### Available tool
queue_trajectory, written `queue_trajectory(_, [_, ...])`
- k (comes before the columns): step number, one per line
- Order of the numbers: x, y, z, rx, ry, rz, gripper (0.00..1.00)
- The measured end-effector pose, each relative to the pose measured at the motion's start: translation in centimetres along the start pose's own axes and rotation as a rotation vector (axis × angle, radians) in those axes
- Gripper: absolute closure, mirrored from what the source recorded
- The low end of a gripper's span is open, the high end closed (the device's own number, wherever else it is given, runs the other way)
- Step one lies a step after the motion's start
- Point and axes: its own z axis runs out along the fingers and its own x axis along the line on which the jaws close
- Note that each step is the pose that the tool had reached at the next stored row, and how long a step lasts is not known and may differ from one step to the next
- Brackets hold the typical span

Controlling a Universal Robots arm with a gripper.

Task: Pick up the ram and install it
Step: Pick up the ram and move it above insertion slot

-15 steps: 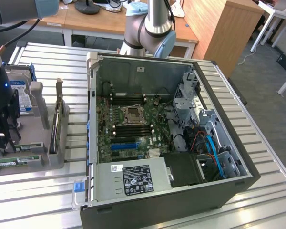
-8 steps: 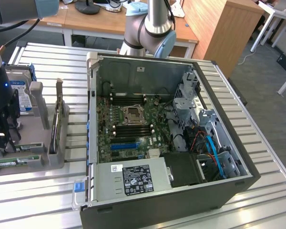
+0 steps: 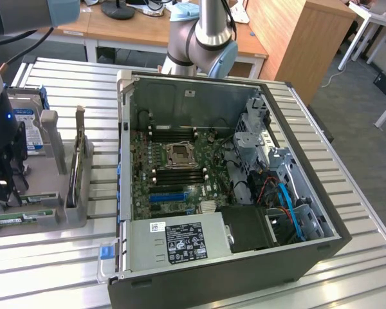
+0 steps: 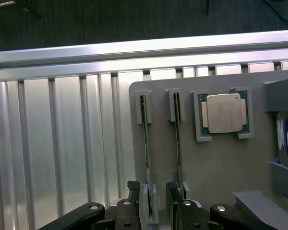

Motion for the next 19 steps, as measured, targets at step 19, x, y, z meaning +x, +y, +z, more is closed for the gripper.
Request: queue_trajectory(19, [-0.01, 0.08, 0.51, 0.0000, -0.0001, 0.000, 0.64])
